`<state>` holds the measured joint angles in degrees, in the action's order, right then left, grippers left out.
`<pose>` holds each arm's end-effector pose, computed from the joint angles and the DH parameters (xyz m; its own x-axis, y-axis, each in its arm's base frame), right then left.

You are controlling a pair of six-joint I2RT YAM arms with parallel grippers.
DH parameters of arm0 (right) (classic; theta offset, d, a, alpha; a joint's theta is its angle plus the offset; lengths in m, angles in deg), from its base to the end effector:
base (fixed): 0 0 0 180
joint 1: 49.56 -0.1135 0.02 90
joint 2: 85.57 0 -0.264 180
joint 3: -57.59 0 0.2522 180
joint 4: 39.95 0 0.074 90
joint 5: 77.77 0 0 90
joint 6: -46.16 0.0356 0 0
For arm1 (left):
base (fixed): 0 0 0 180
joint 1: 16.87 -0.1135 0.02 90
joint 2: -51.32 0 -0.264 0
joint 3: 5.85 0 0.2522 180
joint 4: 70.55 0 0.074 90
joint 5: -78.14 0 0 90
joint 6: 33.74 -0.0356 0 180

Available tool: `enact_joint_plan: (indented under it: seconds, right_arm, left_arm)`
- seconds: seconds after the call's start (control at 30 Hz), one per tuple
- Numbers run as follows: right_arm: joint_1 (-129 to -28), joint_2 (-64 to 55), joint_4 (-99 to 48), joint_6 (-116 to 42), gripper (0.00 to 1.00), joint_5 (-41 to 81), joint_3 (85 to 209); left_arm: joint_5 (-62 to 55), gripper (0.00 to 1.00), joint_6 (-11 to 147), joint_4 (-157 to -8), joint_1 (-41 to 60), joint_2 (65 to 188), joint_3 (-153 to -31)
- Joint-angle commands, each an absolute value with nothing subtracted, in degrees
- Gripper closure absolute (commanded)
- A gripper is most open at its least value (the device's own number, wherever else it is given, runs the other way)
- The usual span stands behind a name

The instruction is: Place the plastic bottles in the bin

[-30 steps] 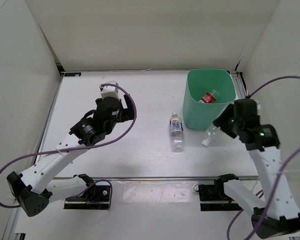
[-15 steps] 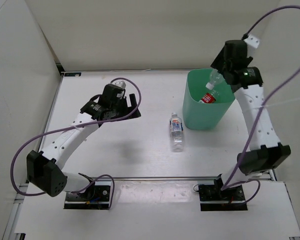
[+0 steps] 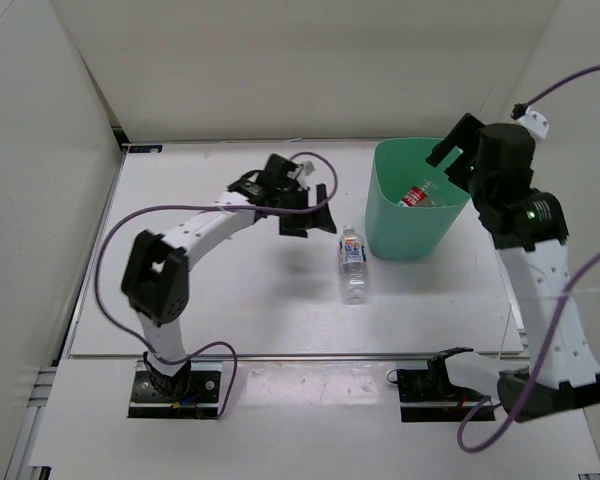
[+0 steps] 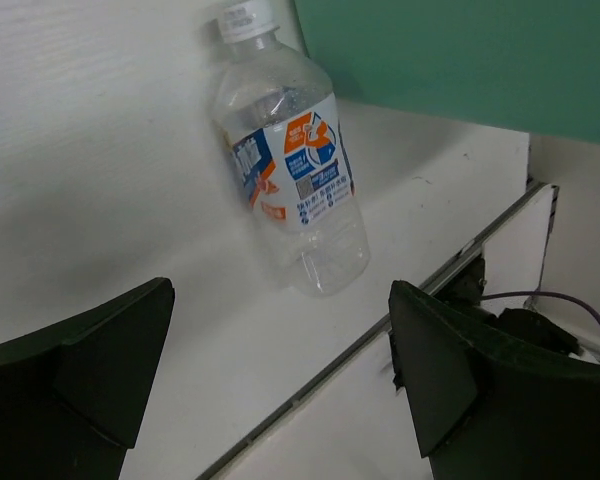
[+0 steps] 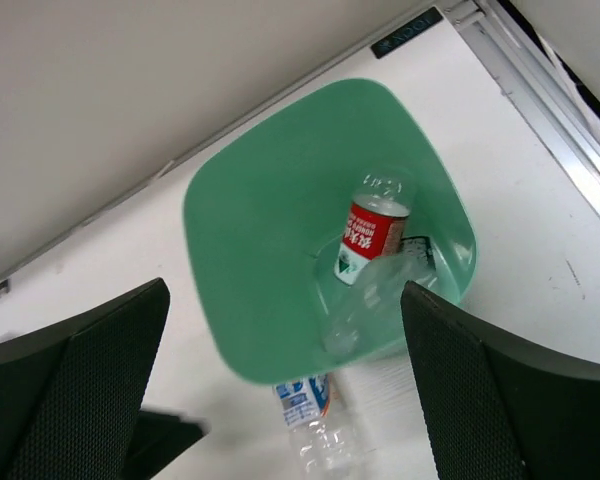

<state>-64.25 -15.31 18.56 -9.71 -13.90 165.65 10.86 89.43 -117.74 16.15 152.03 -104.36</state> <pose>0.2257 0.0430 0.4791 -0.1873 0.4716 -0.8617 0.3333 0.8557 0.3959 0.3200 -0.2244 0.2821 -0.9232 -0.0019 -0.3844 0.2489 0.7591 -0.6016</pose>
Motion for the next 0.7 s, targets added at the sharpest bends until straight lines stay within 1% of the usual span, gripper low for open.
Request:
enact_joint_plan:
  seconds: [0.0, 0.1, 0.2, 0.43, 0.67]
  right_arm:
    - [-65.5, -19.2, 18.1, -10.2, 0.0, -10.7, 161.9]
    - [-65.5, -23.2, 18.6, -10.2, 0.0, -10.7, 158.8]
    - [-65.5, -27.3, 19.8, -12.1, 0.0, -8.1, 157.7]
    - [-65.5, -30.6, 23.2, -12.2, 0.0, -4.7, 157.7]
    - [-65.5, -31.7, 24.5, -15.1, 0.0, -5.3, 158.2]
  left_arm:
    - [12.1, 0.0, 90.5, -116.7, 21.2, 157.7, -109.4]
    - [10.8, 0.0, 91.5, -116.7, 23.1, 161.4, -110.5]
    - [11.3, 0.0, 92.1, -116.7, 23.7, 164.9, -112.5]
    - [12.5, 0.0, 93.3, -116.7, 24.2, 172.2, -116.6]
    - [14.8, 0.0, 94.4, -116.2, 24.2, 178.1, -120.0]
